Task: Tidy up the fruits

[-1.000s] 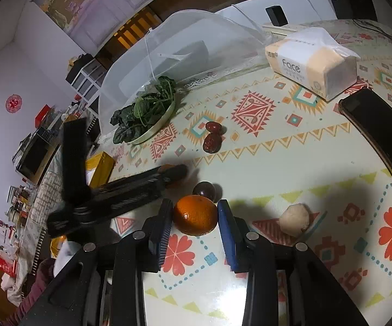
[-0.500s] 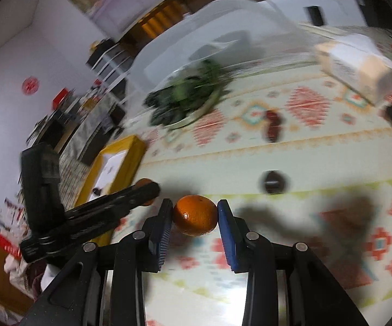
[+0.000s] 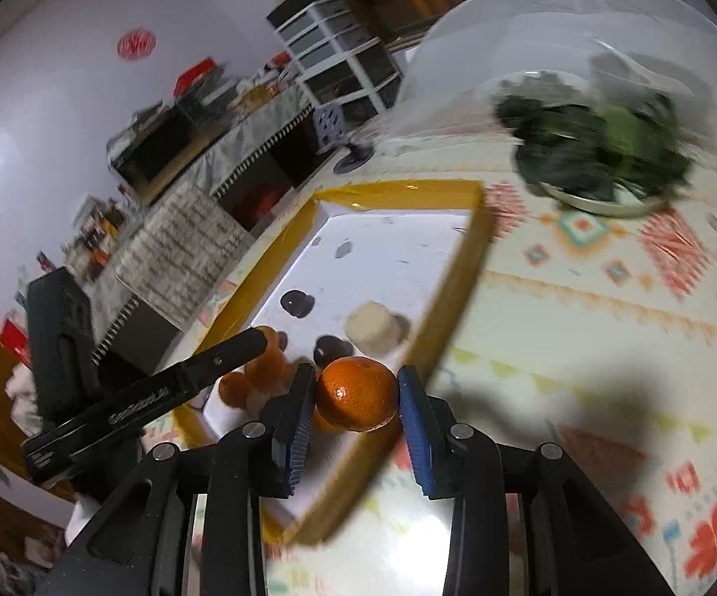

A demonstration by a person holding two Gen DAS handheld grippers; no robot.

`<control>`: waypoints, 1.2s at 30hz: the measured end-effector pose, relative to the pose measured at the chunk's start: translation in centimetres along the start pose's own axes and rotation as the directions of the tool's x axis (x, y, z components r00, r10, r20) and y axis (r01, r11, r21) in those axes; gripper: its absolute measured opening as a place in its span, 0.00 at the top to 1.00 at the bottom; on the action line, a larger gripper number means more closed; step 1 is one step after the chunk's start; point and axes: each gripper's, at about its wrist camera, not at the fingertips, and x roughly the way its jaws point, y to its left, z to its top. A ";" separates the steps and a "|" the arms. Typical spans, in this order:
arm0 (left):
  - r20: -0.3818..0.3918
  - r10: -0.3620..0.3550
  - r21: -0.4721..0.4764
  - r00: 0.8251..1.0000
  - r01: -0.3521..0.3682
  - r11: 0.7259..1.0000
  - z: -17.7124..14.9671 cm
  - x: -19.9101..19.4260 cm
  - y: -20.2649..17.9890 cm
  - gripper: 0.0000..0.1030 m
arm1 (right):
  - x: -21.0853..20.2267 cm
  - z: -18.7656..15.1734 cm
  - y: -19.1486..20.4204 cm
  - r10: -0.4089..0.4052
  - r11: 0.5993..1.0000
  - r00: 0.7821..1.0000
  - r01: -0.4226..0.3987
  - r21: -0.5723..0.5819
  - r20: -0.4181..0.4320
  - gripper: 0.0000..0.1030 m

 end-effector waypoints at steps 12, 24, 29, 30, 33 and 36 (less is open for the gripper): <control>0.056 -0.018 -0.053 0.998 0.021 0.998 0.5 -1.9 3.0 0.40 | 5.3 0.4 2.3 -0.107 0.992 0.992 0.102 -0.080 -0.061 0.61; 0.186 -0.024 0.044 0.982 0.016 0.999 -0.7 -6.7 -2.1 0.12 | -0.1 -0.6 1.8 -0.138 0.989 0.989 0.140 -0.047 0.043 0.46; 0.321 -0.215 0.109 0.922 0.190 0.976 -3.2 -11.9 -5.6 0.06 | -7.7 -2.9 -0.7 -0.088 0.994 0.988 0.079 0.075 0.125 0.41; 0.328 -0.237 0.116 0.914 0.211 0.971 -3.6 -12.5 -6.0 0.06 | -9.3 -3.5 -1.7 -0.043 0.990 0.988 0.023 0.140 0.145 0.37; 0.331 -0.275 0.157 0.902 0.235 0.959 -4.7 -14.8 -8.1 0.06 | -14.5 -6.0 -5.3 0.134 0.918 0.966 -0.205 0.340 0.222 0.36; 0.347 -0.307 0.209 0.886 0.246 0.946 -5.2 -17.6 -10.1 0.06 | -19.6 -8.4 -8.1 0.216 0.829 0.932 -0.332 0.450 0.289 0.36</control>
